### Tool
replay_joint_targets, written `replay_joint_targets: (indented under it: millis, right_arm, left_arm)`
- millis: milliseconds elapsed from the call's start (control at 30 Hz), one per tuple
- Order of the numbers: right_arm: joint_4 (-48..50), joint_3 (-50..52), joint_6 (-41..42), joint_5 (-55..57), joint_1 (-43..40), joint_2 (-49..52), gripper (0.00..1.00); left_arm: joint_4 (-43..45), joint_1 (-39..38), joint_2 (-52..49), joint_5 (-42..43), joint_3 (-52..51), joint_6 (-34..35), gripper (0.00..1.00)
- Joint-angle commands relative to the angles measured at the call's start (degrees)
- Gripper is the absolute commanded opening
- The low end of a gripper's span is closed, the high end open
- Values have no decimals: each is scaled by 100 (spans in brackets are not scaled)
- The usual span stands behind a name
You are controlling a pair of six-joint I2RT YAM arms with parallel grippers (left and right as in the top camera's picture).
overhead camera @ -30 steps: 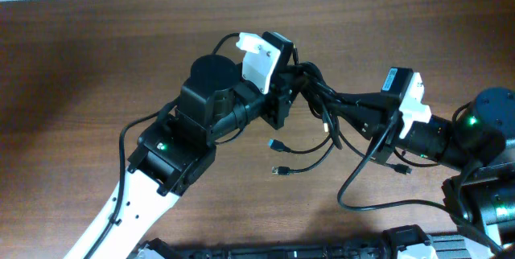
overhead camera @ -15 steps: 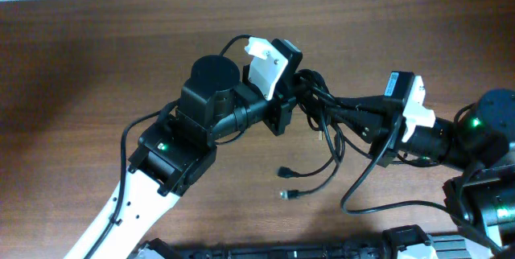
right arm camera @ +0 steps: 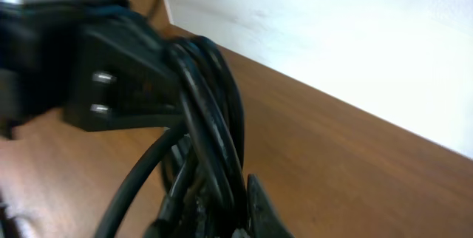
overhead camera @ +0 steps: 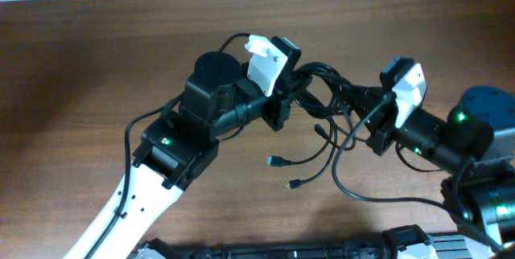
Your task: Untangle cables
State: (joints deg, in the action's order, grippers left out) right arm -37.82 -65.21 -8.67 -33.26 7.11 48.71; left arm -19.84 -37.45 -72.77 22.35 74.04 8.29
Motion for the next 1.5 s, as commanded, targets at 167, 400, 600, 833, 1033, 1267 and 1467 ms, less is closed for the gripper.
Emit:
replay_joint_targets:
  millis: [167,400,600,833,1033,1267,1467]
  right_arm:
    - [-151,52,1202,2177,-46,682,4]
    - [-177,52,1537,2288,-44,533,89]
    - [-188,50,1843,1604,-44,-26,99]
    - [142,50,1434,146,-44,-35,99]
    - [-234,50,-962,-621,-44,-35,99]
    - [-632,50,-1661,-708,-39,-35,100]
    - [-629,50,-1659,-710,-39,-35,61]
  left_arm:
    - [155,90,509,229,144,-540,0]
    - [-238,243,520,-1113,144,-188,0]
    - [-175,280,516,-1878,144,782,0]
    - [-11,273,389,-1545,144,570,0]
    - [-577,273,337,-678,144,-2653,0]
    - [-586,273,337,535,144,-3781,0]
    - [-588,273,334,951,144,-3842,0]
